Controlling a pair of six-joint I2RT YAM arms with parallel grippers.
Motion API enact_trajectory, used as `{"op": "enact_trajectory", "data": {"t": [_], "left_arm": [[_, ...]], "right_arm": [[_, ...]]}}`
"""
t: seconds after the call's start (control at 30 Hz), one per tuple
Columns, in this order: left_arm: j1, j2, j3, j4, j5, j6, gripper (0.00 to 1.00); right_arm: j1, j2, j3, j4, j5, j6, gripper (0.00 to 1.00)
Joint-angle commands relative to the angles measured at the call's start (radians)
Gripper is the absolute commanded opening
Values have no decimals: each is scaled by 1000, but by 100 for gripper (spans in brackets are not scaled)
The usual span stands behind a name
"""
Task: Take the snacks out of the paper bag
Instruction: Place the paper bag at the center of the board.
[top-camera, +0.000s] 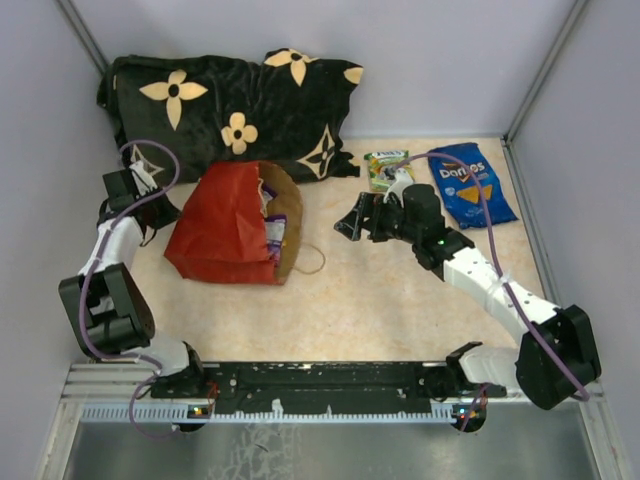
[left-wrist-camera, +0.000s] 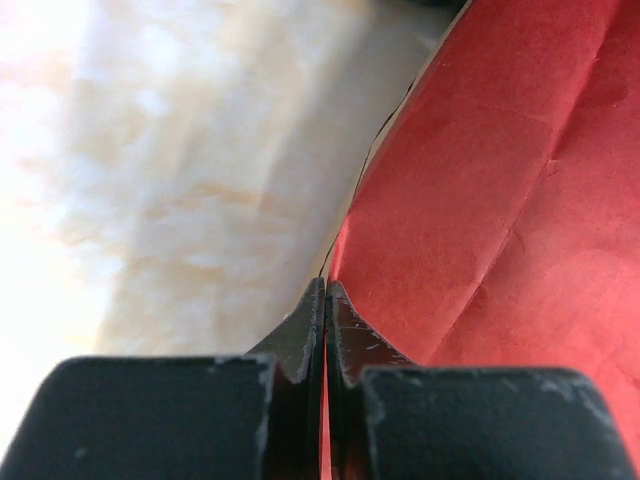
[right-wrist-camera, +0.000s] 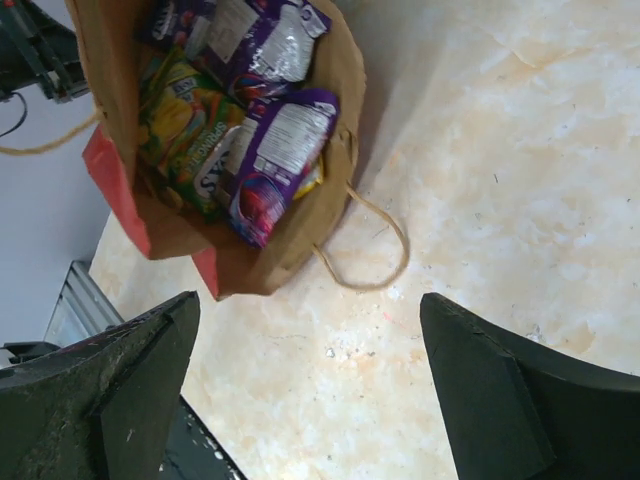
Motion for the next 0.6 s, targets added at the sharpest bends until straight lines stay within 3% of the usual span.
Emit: {"op": "enact_trajectory", "data": {"t": [0.0,0.03,0.1,0.17,0.23,0.3,0.37,0.43,0.57], "left_arm": [[20,-114,52,-104,-259,30,8],[20,-133,68,-143,-274,26,22],[20,-172,137,-228,-264,37,73],[20,-224,210,-295,-165,80,95],[18,-304,245,-303,53,120,99],[6,-403,208,-196,328,120,100],[-29,-502,159,-70,480,74,100],[-87,-541,156,-60,521,86,100],[-245,-551,175,-114,394,155,100]], "right_arm": [[-2,-27,2,-3,-20,-45,93],[-2,-27,2,-8,-20,-50,94],[-2,-27,1,-15,-15,-58,95],[-1,-28,-7,-18,-7,-59,96],[-2,-26,-23,-7,4,-56,96],[-2,-12,-42,19,5,-39,96],[-2,8,-60,54,-4,-16,96],[-2,28,-70,79,-11,7,96],[5,48,-78,112,-11,29,96]]}}
